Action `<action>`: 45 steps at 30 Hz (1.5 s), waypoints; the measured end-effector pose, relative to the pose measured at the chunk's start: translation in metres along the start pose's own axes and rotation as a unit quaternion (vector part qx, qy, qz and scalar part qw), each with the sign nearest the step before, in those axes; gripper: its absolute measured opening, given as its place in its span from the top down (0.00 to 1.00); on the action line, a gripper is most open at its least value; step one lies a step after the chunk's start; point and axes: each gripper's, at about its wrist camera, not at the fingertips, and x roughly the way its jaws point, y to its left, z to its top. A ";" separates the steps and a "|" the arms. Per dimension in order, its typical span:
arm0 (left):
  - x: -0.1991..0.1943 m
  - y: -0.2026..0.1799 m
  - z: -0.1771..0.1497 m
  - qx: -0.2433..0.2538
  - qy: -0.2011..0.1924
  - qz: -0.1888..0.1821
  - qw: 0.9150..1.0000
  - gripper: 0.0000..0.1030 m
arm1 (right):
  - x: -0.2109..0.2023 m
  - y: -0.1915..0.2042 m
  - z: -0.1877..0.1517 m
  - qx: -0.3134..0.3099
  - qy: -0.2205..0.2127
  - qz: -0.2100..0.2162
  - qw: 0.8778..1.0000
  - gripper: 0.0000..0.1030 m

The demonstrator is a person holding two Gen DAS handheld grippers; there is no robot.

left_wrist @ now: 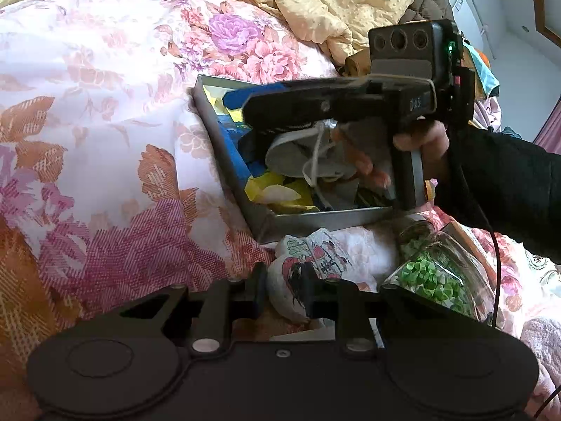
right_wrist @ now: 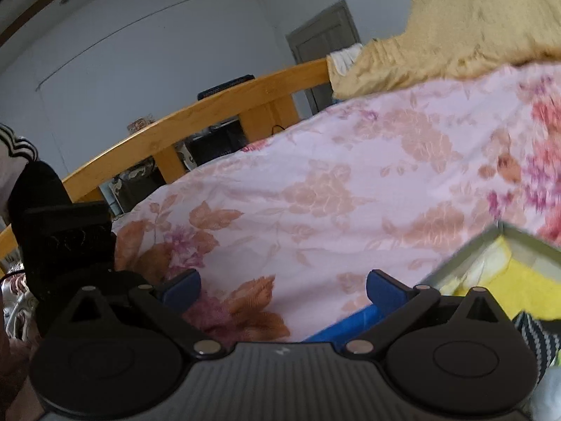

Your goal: Organize soft objects

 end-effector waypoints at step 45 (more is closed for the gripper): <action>0.003 -0.004 0.001 0.001 0.003 0.011 1.000 0.78 | 0.022 -0.005 -0.025 0.098 0.056 0.128 0.985 0.00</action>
